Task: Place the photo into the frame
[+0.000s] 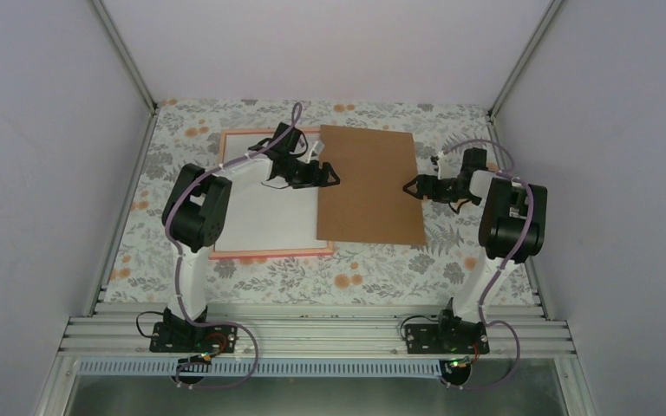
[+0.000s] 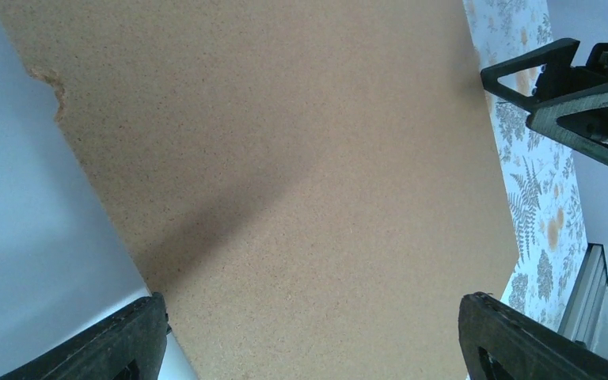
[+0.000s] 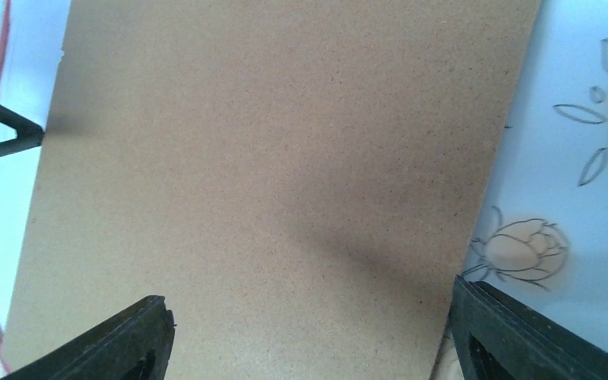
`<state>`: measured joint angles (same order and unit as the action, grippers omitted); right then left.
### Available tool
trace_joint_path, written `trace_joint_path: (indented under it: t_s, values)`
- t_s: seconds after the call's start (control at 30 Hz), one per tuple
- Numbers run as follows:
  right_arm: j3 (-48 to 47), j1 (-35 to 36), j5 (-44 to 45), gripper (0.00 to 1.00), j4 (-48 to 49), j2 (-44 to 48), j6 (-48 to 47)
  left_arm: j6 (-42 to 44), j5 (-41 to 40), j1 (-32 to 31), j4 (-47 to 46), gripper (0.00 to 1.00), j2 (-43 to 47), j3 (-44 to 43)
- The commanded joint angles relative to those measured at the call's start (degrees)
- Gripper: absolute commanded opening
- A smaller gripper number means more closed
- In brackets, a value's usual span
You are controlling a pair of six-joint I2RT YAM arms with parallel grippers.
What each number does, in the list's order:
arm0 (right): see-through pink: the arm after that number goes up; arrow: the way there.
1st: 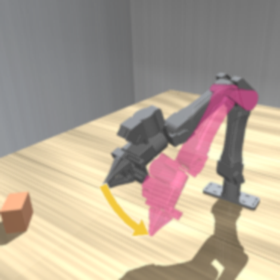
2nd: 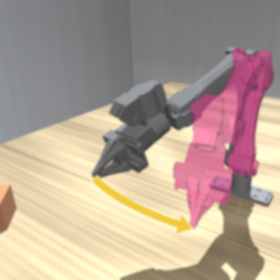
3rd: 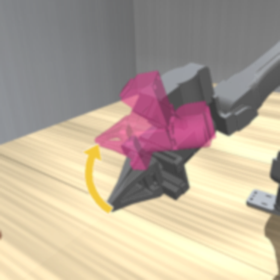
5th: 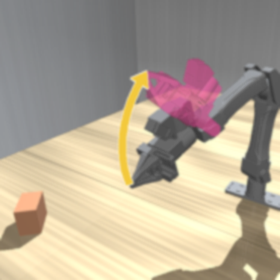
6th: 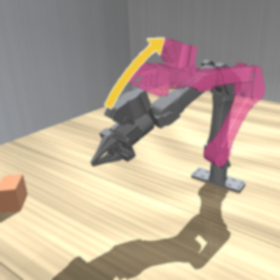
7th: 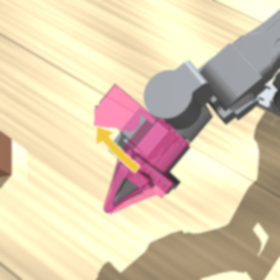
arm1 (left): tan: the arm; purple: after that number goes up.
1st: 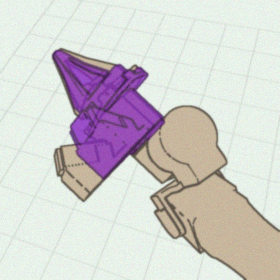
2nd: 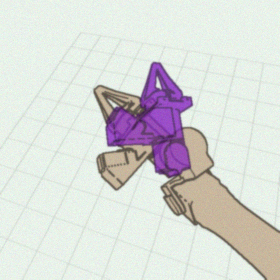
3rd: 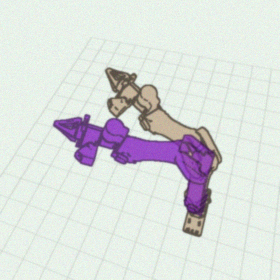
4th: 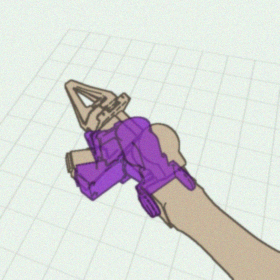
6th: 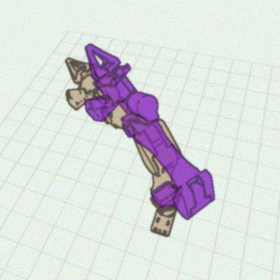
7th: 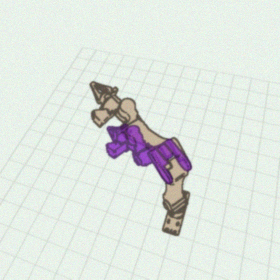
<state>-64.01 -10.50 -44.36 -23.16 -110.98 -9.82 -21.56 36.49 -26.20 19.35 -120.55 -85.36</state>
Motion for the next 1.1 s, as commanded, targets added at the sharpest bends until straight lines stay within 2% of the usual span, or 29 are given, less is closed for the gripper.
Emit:
trace_joint_path:
  t_s: [0.0, 0.77, 1.07]
  values:
    - [4.4, 2.9, 0.7, 0.87, -10.2, -5.1, 2.7, 0.7, 1.2, 0.3, -0.9, 0.91, 2.9, 2.0]
    - [4.7, 2.9, 2.3, 0.86, -9.5, -5.1, 3.4, -2.3, -0.2, 2.0, -2.1, 0.89, 3.6, 5.8]
    - [4.7, 2.9, 2.1, 0.86, -9.5, -5.1, 3.5, -2.9, 0.2, 2.0, -2.2, 0.82, 2.7, 5.7]
